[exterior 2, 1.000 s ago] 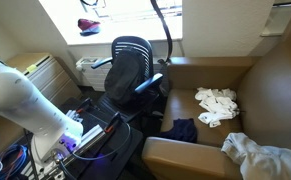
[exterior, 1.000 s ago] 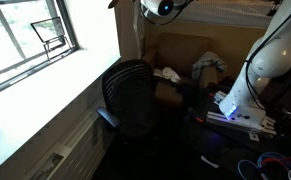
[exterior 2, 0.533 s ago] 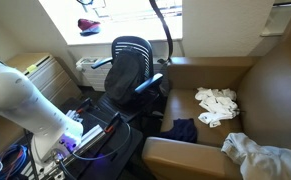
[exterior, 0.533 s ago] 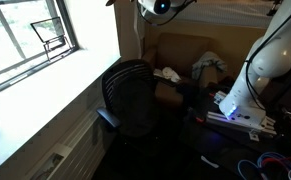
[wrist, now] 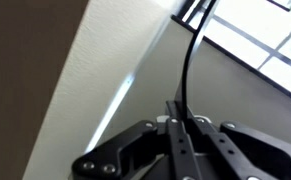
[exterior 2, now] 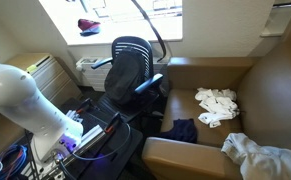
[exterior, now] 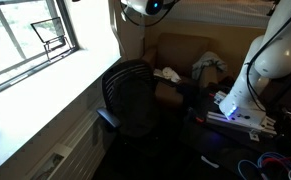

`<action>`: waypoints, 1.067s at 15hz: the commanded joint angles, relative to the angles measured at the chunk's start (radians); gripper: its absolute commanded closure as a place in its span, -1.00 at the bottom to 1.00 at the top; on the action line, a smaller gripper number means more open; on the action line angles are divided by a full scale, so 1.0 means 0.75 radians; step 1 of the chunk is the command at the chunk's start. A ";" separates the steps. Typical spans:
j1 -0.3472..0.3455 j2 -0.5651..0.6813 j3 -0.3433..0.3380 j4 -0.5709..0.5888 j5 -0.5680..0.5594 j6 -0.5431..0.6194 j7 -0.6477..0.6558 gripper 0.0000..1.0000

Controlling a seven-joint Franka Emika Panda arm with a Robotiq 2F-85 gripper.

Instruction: Take the belt off the seat and put it on the back of the chair

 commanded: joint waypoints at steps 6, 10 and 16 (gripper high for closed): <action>0.023 -0.086 0.040 -0.106 0.156 0.124 -0.202 0.98; 0.006 -0.210 0.010 -0.263 0.284 0.228 -0.511 0.98; 0.012 -0.345 -0.041 -0.353 0.423 0.466 -0.943 0.98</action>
